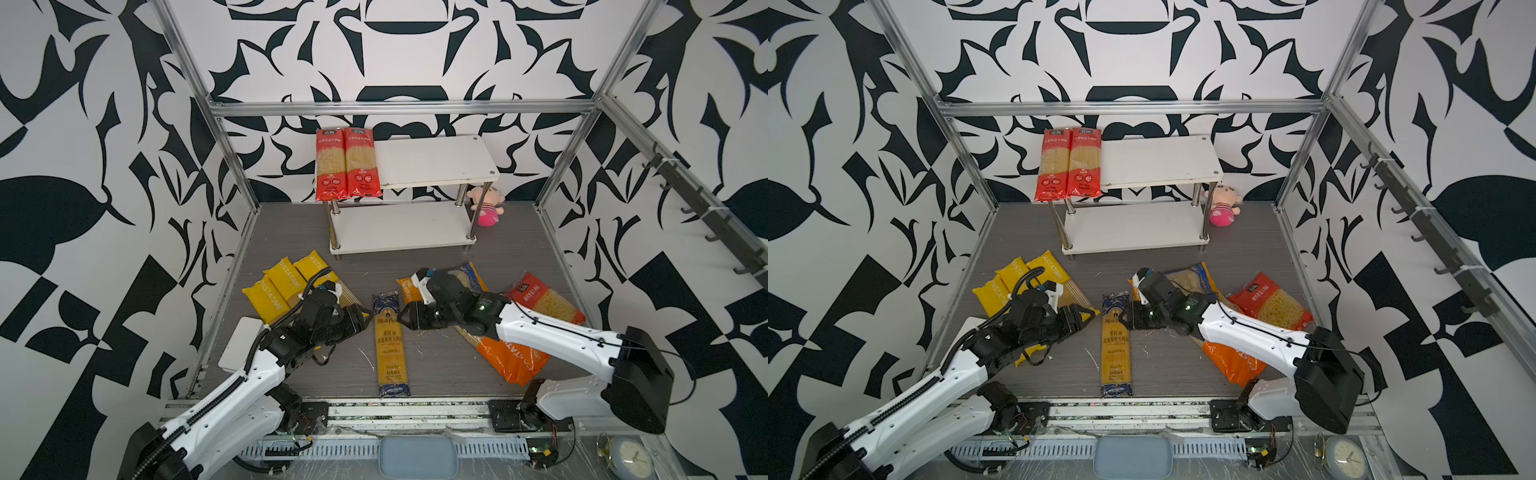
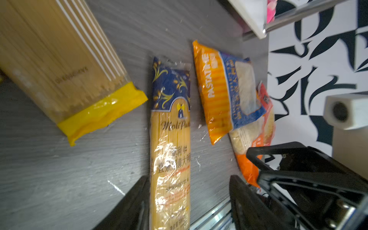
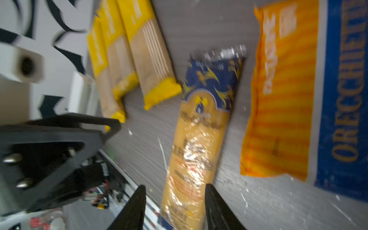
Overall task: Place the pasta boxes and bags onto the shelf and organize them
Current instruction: 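Lower the right gripper to the blue-and-yellow spaghetti bag while the left gripper lowers, then close the right gripper on the blue-and-yellow bag while the left gripper closes too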
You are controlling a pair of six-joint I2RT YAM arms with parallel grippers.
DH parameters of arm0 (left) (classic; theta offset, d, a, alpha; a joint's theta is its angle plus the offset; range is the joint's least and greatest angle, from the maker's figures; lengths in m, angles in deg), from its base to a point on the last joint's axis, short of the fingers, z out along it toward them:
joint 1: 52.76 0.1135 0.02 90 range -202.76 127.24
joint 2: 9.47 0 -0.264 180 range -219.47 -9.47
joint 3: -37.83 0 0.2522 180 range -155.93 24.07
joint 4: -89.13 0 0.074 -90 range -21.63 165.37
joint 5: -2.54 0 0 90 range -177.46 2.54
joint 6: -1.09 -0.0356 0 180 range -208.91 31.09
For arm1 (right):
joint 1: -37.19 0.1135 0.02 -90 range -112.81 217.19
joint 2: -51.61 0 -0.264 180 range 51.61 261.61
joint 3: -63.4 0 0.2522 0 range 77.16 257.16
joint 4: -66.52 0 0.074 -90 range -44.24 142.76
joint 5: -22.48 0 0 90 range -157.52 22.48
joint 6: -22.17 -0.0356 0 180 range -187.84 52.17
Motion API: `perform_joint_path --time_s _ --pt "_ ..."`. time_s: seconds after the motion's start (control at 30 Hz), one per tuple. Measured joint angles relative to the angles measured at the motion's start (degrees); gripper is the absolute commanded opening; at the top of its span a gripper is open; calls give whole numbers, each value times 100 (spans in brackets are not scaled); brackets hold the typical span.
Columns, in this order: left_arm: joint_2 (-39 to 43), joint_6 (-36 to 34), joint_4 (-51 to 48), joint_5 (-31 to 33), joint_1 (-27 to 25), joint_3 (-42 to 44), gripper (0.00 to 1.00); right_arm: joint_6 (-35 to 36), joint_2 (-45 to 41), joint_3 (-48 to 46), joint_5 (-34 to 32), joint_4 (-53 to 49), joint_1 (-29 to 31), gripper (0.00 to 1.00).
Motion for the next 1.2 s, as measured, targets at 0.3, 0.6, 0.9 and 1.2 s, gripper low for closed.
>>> perform_joint_path --time_s 0.3,0.6,0.9,1.2 --pt "-957 317 579 282 -756 560 57 -299 1263 -205 -302 826 330 55" --pt "-1421 531 1694 125 -776 1064 43 -446 1818 -345 153 1904 118 41" --pt "-979 236 1473 -127 -522 881 48 -540 1665 -909 481 3060 42 11" --pt "11 -376 826 -848 562 374 63 -122 863 -1355 358 3252 22 2"
